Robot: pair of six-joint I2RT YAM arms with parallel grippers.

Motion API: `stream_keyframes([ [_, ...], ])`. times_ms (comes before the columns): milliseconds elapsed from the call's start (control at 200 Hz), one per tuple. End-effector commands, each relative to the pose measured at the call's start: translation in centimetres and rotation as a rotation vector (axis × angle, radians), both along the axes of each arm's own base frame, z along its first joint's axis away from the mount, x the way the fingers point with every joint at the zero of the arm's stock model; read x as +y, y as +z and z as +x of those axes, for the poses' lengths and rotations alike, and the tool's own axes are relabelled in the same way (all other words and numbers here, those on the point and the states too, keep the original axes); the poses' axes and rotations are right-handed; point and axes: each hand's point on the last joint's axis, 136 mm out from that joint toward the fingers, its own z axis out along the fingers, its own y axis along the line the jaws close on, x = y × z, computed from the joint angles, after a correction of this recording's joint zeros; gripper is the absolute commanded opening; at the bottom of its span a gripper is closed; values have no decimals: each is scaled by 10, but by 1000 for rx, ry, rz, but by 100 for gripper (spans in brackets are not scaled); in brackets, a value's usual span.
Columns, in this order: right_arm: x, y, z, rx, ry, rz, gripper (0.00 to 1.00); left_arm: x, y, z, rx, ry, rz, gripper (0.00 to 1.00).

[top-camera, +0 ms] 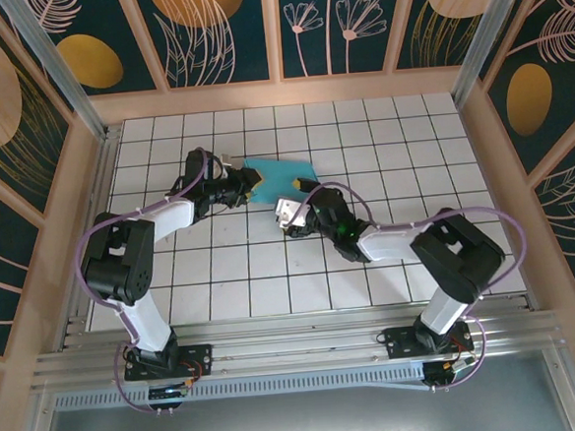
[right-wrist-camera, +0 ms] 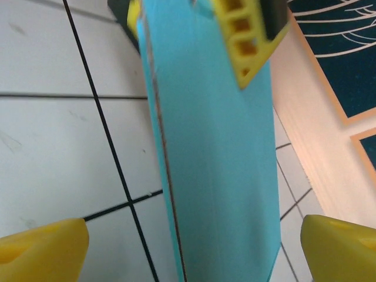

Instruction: Fold the paper box

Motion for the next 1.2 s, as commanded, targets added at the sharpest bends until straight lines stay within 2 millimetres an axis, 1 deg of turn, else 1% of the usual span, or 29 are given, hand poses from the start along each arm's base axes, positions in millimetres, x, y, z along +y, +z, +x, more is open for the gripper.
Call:
stream_keyframes([
  [0, 6, 29, 24, -192, -71, 1, 92, 0, 24, 1, -6, 14, -29, 28],
  [75, 6, 28, 33, -242, -118, -6, 88, -1, 25, 0, -3, 6, -36, 28],
  [115, 5, 32, 37, -288, -143, 6, 86, -1, 26, -1, -5, 6, -36, 28],
  [145, 4, 34, 39, -319, -157, 9, 84, -1, 26, -1, -4, 6, -37, 28],
  [250, 1, 40, 44, -405, -198, 21, 68, -1, 28, -2, -7, 8, -38, 28],
  [390, -2, 43, 47, -451, -236, 16, 60, -1, 30, -2, -9, 8, -47, 28],
  [511, -6, 49, 48, -476, -258, 27, 51, -2, 32, -1, -11, 5, -55, 28],
  [666, -6, 51, 40, -471, -225, 46, 42, -1, 39, 0, -27, 17, -60, 28],
  [786, -9, 56, 36, -475, -220, 48, 38, -1, 44, 4, -36, 28, -68, 32],
  [791, -9, 56, 36, -474, -219, 47, 38, -1, 50, 3, -49, 27, -72, 33],
  [801, -9, 56, 36, -474, -219, 47, 37, 0, 56, 3, -65, 31, -74, 33],
  [871, -11, 59, 33, -468, -211, 44, 34, 4, 71, 5, -117, 53, -72, 36],
  [936, -13, 64, 30, -463, -205, 50, 34, 10, 84, 7, -159, 79, -64, 39],
  [1006, -15, 66, 26, -447, -198, 37, 33, 21, 106, 9, -229, 120, -41, 43],
  [1081, -20, 66, 21, -409, -187, 15, 32, 39, 132, 9, -323, 178, 12, 45],
  [1151, -24, 68, 16, -367, -172, 3, 31, 62, 160, 9, -429, 244, 93, 47],
  [1196, -25, 67, 12, -311, -145, -21, 31, 78, 178, 7, -510, 291, 172, 49],
])
